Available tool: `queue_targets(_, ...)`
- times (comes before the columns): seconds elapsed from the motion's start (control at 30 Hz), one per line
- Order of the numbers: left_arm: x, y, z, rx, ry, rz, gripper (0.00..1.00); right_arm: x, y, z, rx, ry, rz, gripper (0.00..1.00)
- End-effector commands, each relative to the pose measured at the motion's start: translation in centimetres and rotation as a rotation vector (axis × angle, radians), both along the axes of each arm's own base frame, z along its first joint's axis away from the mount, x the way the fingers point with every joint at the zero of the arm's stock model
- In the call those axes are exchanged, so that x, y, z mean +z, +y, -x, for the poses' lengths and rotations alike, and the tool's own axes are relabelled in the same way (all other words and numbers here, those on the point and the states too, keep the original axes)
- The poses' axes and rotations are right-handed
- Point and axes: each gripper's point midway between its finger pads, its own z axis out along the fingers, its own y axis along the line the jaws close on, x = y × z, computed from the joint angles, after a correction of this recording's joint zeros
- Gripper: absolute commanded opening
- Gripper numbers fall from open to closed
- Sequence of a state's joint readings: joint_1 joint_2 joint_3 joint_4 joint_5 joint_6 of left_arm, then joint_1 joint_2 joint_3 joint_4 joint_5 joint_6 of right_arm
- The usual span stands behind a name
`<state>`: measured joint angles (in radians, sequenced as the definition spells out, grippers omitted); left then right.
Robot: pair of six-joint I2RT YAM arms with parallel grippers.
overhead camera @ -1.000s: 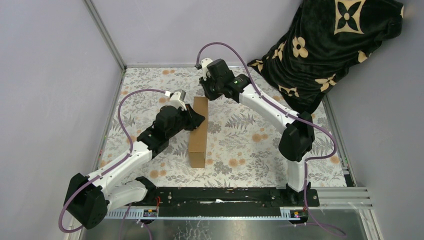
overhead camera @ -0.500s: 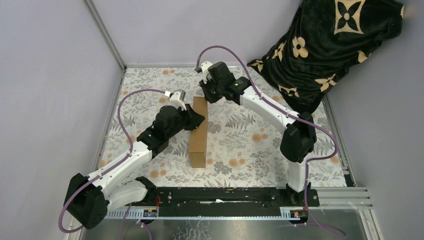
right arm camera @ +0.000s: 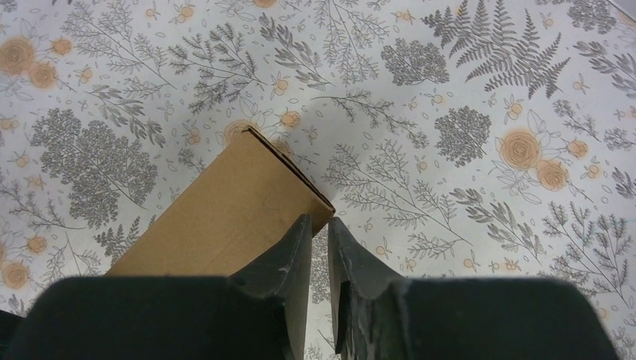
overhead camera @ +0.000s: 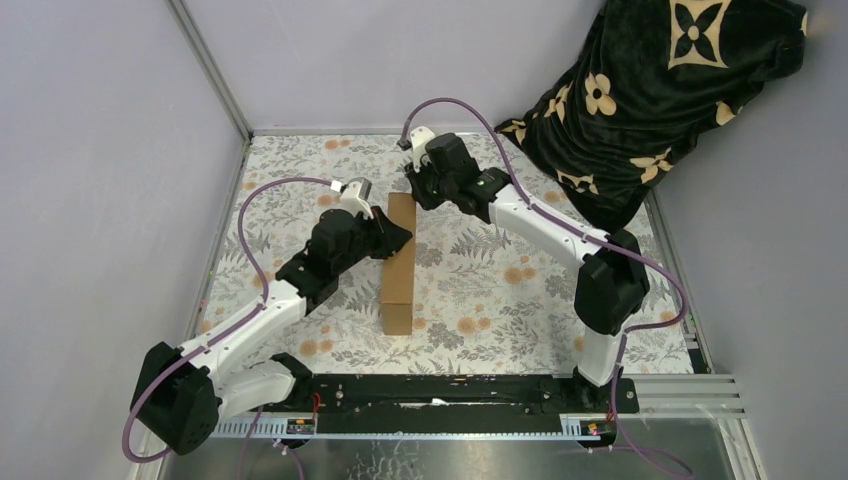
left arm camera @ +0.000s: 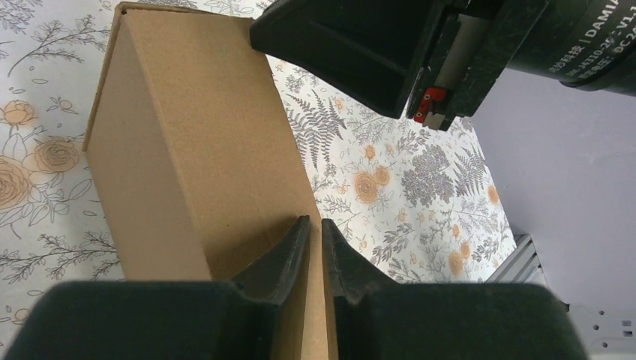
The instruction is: Fold the paper box
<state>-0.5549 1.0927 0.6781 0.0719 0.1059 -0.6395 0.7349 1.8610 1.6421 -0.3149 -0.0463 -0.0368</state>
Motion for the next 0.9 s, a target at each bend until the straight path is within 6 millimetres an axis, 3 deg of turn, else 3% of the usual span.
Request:
queue_targets(0.0, -11.2, 4.8, 3.4, 0.064, 0.32, -0.278, 0.2, -4.1, -3.0, 2.8, -0.025, 0.117, 0.143, 0.25)
queue_targets(0.27, -11.3, 5.3, 3.6, 0.075, 0.323, -0.286, 0.2, 1.4, -3.5, -4.4, -0.147, 0.027, 0.03, 0.35)
queue_targets(0.43, -11.1, 5.6, 3.3, 0.09, 0.32, -0.29, 0.2, 1.7, -2.4, -8.2, -0.182, 0.072, -0.09, 0.39)
queue_targets(0.5, -11.1, 5.6, 3.0, 0.095, 0.317, -0.284, 0.2, 0.7, -1.6, -9.0, -0.167, 0.095, -0.114, 0.39)
queue_targets(0.63, -11.2, 5.2, 2.6, 0.098, 0.318, -0.266, 0.2, -2.0, 0.7, -8.7, -0.069, 0.17, -0.163, 0.38)
queue_targets(0.77, -11.1, 4.7, 1.9, 0.107, 0.307, -0.246, 0.2, -4.1, 2.1, -6.1, 0.036, 0.248, -0.233, 0.35)
queue_targets(0.87, -11.2, 4.3, 1.3, 0.109, 0.304, -0.235, 0.2, -4.5, 2.2, -4.2, 0.09, 0.269, -0.279, 0.33)
